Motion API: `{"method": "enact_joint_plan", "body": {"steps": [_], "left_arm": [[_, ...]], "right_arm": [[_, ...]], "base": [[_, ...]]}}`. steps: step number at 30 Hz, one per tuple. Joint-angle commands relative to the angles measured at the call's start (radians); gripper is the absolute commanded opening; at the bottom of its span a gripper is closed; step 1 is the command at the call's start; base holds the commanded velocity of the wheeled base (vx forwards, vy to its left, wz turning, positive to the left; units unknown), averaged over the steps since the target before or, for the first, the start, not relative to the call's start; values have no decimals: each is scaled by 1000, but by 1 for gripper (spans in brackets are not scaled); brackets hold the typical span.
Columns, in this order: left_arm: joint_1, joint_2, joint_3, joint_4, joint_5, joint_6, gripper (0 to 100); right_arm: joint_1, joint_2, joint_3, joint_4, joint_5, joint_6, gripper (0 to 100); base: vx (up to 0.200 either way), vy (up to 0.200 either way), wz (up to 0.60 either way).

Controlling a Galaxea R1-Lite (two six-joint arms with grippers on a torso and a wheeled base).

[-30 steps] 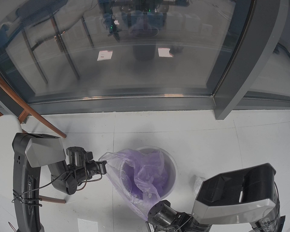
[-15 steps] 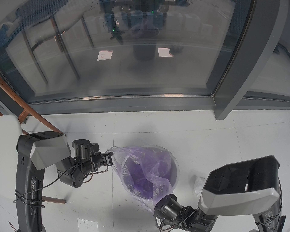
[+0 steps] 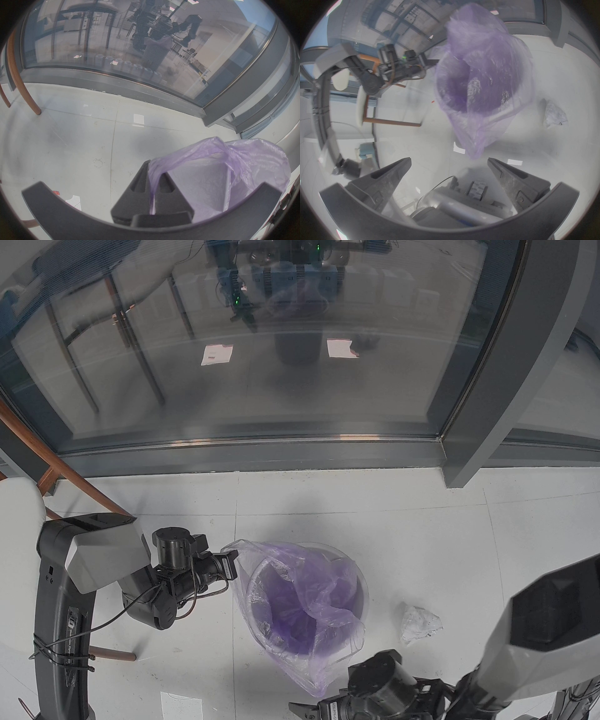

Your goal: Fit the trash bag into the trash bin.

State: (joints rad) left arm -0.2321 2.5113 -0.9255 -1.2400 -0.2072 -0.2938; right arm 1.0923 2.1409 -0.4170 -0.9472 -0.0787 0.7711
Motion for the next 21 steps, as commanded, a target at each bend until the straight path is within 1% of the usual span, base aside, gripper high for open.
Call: {"method": "enact_joint_plan", "body": {"steps": [1, 4, 6, 8, 10, 11, 12, 13, 14, 15, 16, 17, 18, 21], "left_arm": [[-19, 12, -15, -10, 5, -5, 0], [-19, 14, -19, -12, 17, -36, 0], [-21, 12, -21, -27, 45, -62, 0], [-23, 14, -15, -35, 54, -74, 0], [-23, 14, -13, -36, 54, -74, 0], [-23, 14, -13, -36, 54, -74, 100], [-24, 14, -18, -39, 55, -80, 100], [-24, 14, -18, -39, 54, -84, 100], [-24, 14, -15, -53, 55, -93, 100], [-24, 14, -12, -67, 55, -102, 100], [-24, 14, -12, -67, 55, -102, 100], [-24, 12, 16, -110, 60, -130, 100], [-23, 12, 39, -134, 65, -143, 100], [-23, 11, 114, -205, 69, -166, 100]], "right_arm": [[12, -130, 144, -128, 20, 11, 100], [-49, -134, 156, -248, 17, -3, 100], [-104, -128, 146, -265, 10, -30, 100], [-161, -118, 138, -265, 4, -79, 100], [-236, -78, 133, -265, 2, -154, 100], [-236, -78, 133, -265, 2, -154, 100], [-318, -30, 122, -274, 2, -243, 100], [-335, -19, 118, -277, 4, -262, 100], [-373, 8, 93, -278, 4, -311, 100], [-390, 21, 75, -278, 2, -329, 100], [-390, 21, 75, -278, 2, -329, 100], [-416, 36, 38, -278, 2, -348, 100], [-425, 40, 21, -278, 2, -351, 100], [-430, 50, -25, -278, 4, -355, 100]], "base": [[0, 0, 0], [0, 0, 0], [0, 0, 0], [0, 0, 0], [0, 0, 0], [0, 0, 0], [0, 0, 0], [0, 0, 0], [0, 0, 0], [0, 0, 0], [0, 0, 0], [0, 0, 0], [0, 0, 0], [0, 0, 0]]}}
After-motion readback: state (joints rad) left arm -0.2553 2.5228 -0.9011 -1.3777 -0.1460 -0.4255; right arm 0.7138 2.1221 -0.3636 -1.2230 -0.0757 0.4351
